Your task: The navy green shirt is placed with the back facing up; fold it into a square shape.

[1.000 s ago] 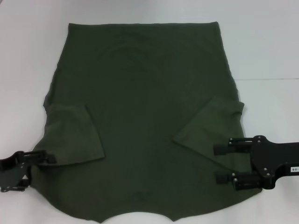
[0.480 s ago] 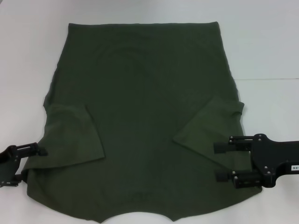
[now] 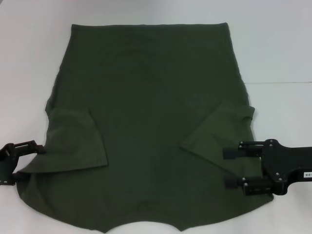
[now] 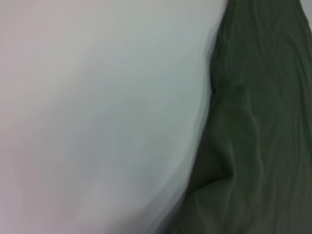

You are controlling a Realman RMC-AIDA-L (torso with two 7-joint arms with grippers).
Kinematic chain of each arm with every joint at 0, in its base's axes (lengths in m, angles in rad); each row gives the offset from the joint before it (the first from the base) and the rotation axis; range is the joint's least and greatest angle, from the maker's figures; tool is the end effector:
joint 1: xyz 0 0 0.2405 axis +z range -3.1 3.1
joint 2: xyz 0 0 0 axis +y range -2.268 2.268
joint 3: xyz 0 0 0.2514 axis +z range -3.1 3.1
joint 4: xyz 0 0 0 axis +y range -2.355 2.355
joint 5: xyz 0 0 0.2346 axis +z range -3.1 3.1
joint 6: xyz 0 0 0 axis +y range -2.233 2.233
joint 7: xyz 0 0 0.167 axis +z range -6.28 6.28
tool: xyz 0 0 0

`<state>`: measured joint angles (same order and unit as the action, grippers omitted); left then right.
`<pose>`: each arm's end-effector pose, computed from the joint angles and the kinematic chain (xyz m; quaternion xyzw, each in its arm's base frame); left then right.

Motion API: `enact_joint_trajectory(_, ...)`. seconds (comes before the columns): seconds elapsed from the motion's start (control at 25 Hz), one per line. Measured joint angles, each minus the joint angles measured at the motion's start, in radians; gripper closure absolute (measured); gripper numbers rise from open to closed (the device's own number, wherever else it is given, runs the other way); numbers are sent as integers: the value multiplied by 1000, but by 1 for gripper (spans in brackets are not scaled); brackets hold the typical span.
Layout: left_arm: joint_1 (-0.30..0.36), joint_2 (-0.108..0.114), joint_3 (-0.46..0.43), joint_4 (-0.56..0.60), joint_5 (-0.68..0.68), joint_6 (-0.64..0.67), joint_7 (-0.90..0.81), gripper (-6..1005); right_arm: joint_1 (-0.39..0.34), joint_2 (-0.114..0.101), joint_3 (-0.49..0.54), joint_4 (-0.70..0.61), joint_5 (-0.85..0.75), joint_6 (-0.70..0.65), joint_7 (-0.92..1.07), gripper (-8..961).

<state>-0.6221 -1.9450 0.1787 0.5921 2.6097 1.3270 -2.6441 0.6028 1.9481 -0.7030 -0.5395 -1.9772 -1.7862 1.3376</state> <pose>-0.3773 0.3783 0.0575 -0.5470 -0.7871 -0.2037 0.1993 0.2480 0.3463 0.0160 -0.9510 0.1563 0.2647 0.0329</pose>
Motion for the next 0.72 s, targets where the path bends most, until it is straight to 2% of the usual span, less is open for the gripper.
enact_joint_trajectory(0.4, -7, 10, 5, 14, 7, 71, 14, 66, 0, 0, 6, 1, 0, -1, 3, 169)
enact_joint_trajectory(0.72, 40, 13, 1, 100, 15, 223, 26, 65, 0, 4, 7, -1, 0, 0, 5, 169)
